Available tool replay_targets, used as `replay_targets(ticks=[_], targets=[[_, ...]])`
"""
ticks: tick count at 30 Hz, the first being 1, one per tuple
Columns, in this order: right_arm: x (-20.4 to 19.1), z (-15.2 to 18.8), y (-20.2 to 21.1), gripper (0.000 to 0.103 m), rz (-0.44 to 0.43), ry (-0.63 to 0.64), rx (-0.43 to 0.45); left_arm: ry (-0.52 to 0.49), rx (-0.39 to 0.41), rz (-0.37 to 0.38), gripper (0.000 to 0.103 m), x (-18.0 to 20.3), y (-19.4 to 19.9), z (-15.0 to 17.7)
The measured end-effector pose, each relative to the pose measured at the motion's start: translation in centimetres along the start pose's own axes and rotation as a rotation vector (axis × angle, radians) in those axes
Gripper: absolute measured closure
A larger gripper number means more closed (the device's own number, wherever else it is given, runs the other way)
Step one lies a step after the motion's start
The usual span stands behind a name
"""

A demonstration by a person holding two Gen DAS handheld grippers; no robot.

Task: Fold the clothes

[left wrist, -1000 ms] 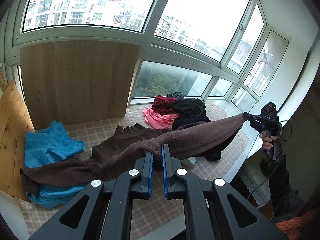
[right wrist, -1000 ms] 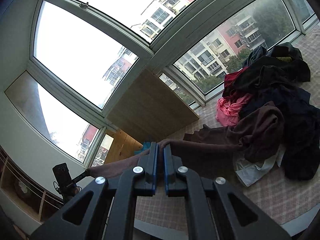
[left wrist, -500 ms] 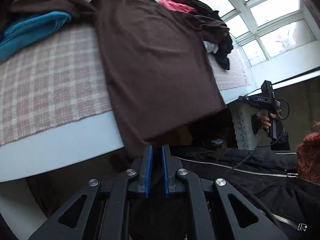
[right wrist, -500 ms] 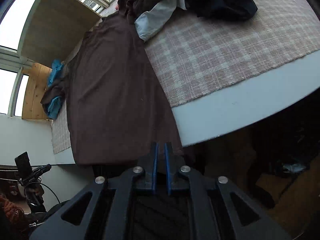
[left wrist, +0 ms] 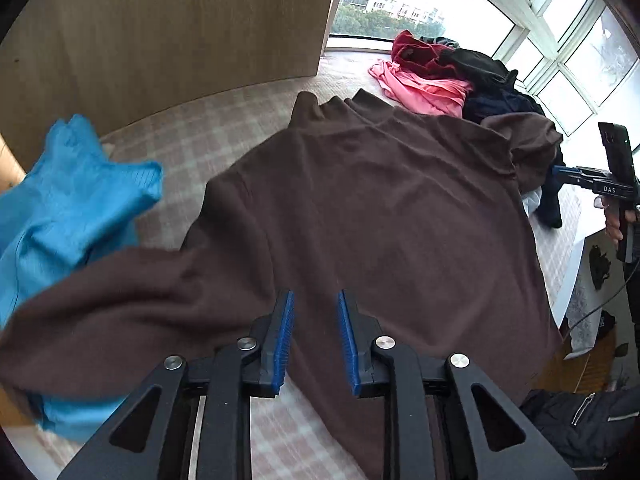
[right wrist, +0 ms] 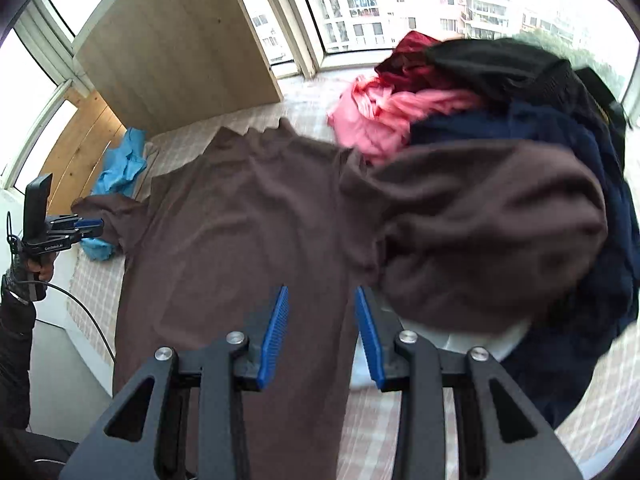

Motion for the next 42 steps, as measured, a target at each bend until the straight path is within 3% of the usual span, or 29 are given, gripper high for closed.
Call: replay_targets(ticks=[3,9,13,22,26,33,35,37,39,42], targets=[[1.2,-4.7,-3.2,0.062,-0.037,0.079,-0.043,-0.043,-0.06,-0.097,0.079,-2.3,-3.5,-3.4],[2.4,-9.3,-9.1,0.062,0.006,0.192,-0.11,-0.086,-0.173,-0.117,0.076,-5.5,-8.6,-5.3],[1.7,-10.5,-12.3,0.062,-0.026,0.223,-0.177,-0.113,-0.217,-0.076,0.073,-6.7,-10.3,-5.5],[1.8,-11.3,-17.9,0.062,0.087,0.222,-0.314,-0.152,-0.244,-0.018,0.069,-7.6,-11.7,-5.0],[2.5,-10.7,-18.1,0.062,0.068,0.185,-0.345,-0.16,-0.241,-0.016,0.064,-8.0,-11.6,-5.0],[2.2,-9.9,-18.0,0.092,0.115,0.222,-0.351,-0.177,-0.235,-0.02,0.062,-8.5,-11.5,-5.4],[2.1,-9.8,-17.9,0.096,0.136,0.229,-0.345,-0.215,-0.238,-0.029,0.072,-8.0,-11.8,-5.1],[2.2,-9.8,-17.6,0.099,0.179,0.24,-0.322,-0.23,-0.234,-0.015,0.097,-7.5,-11.5,-4.6],[2.2,-9.9,-17.0,0.1,0.232,0.26,-0.287,-0.174,-0.243,-0.049,0.097,-8.1,-11.1,-4.3],[2.4,-10.6,-15.0,0.101,0.316,0.284,-0.223,-0.183,-0.211,-0.103,0.098,-8.0,-8.9,-4.2]])
Point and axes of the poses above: each gripper's, at about its wrist camera, not at the fingertips, and y roughly against the way its jaws point, x to its right, z to its underside, the point moved 6 cm from there along -y, roughly the way its jaws point, and after that the axes turned 1 degree about y, right-handed, at the moved point
